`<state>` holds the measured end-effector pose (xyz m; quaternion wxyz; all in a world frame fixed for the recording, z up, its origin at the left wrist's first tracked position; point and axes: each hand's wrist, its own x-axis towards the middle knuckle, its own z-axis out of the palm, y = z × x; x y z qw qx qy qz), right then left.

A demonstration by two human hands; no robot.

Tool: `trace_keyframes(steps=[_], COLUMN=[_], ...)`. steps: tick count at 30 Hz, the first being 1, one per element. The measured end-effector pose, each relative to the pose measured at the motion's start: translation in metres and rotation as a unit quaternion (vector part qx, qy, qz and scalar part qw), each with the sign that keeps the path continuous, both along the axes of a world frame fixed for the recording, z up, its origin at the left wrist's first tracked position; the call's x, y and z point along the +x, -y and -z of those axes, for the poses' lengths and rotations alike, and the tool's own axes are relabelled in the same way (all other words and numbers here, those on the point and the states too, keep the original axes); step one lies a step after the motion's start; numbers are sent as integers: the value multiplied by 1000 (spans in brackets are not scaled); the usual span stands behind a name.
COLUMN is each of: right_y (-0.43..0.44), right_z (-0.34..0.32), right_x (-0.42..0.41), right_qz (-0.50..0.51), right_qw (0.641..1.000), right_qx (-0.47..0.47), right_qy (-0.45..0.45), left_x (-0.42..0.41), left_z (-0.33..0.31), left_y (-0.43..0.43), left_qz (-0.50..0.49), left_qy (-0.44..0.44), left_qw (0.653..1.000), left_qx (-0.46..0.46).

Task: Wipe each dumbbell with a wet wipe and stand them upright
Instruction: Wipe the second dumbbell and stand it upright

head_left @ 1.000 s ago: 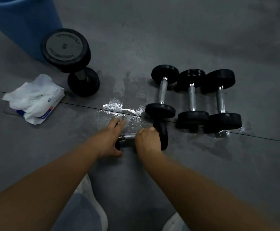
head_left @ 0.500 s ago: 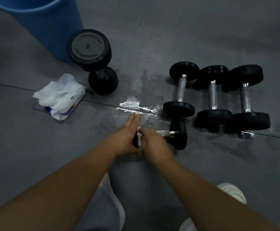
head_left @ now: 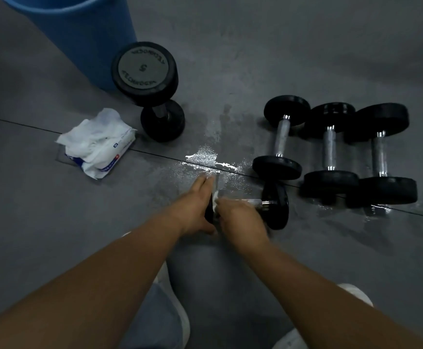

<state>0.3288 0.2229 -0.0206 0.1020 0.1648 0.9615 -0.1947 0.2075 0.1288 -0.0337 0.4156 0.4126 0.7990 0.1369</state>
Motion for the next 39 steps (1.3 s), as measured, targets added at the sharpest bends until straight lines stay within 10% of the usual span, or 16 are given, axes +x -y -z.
trace_keyframes(steps=[10,22,39], right_y=[-2,-5,-31], right_z=[7,-5,-14], right_x=[3,4,-12], right_qz=[-3,-98,86], right_qw=[1000,910,928], right_qx=[-17,325,151], right_qy=[2,237,330], left_x=[2,1,-2], left_z=[-2,-4,2], left_y=[1,-1,-3], left_qz=[-5,0,4], left_qy=[-3,-9,-17], left_qw=[1000,1000,1000], left_qx=[1,-3,2])
